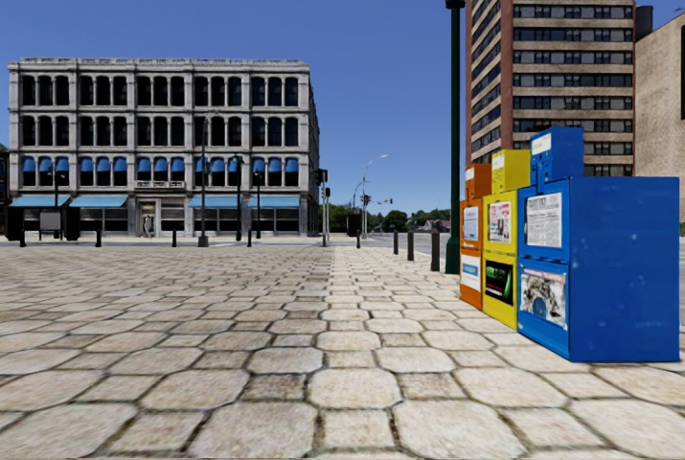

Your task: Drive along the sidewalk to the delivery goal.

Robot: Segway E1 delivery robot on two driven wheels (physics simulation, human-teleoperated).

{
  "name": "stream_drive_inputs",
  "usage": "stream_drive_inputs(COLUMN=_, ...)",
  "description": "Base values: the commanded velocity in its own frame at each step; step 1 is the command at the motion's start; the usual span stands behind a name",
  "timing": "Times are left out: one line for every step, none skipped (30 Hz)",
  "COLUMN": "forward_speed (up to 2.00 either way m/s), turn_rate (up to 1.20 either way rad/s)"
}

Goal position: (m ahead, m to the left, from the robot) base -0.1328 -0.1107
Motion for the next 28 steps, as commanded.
stream_drive_inputs(forward_speed=0.0, turn_rate=0.0)
stream_drive_inputs(forward_speed=0.0, turn_rate=0.0)
stream_drive_inputs(forward_speed=0.0, turn_rate=0.0)
stream_drive_inputs(forward_speed=0.0, turn_rate=0.0)
stream_drive_inputs(forward_speed=0.0, turn_rate=0.0)
stream_drive_inputs(forward_speed=0.0, turn_rate=0.0)
stream_drive_inputs(forward_speed=0.0, turn_rate=0.0)
stream_drive_inputs(forward_speed=0.0, turn_rate=0.0)
stream_drive_inputs(forward_speed=0.0, turn_rate=0.0)
stream_drive_inputs(forward_speed=0.0, turn_rate=0.0)
stream_drive_inputs(forward_speed=0.0, turn_rate=0.0)
stream_drive_inputs(forward_speed=0.0, turn_rate=0.0)
stream_drive_inputs(forward_speed=0.0, turn_rate=0.0)
stream_drive_inputs(forward_speed=0.0, turn_rate=0.0)
stream_drive_inputs(forward_speed=0.0, turn_rate=0.0)
stream_drive_inputs(forward_speed=0.0, turn_rate=0.0)
stream_drive_inputs(forward_speed=0.0, turn_rate=0.0)
stream_drive_inputs(forward_speed=0.0, turn_rate=0.0)
stream_drive_inputs(forward_speed=0.0, turn_rate=0.0)
stream_drive_inputs(forward_speed=0.0, turn_rate=0.0)
stream_drive_inputs(forward_speed=0.0, turn_rate=0.0)
stream_drive_inputs(forward_speed=0.0, turn_rate=0.0)
stream_drive_inputs(forward_speed=0.0, turn_rate=0.0)
stream_drive_inputs(forward_speed=0.0, turn_rate=0.0)
stream_drive_inputs(forward_speed=0.0, turn_rate=0.0)
stream_drive_inputs(forward_speed=0.0, turn_rate=0.0)
stream_drive_inputs(forward_speed=0.0, turn_rate=0.0)
stream_drive_inputs(forward_speed=0.0, turn_rate=0.0)
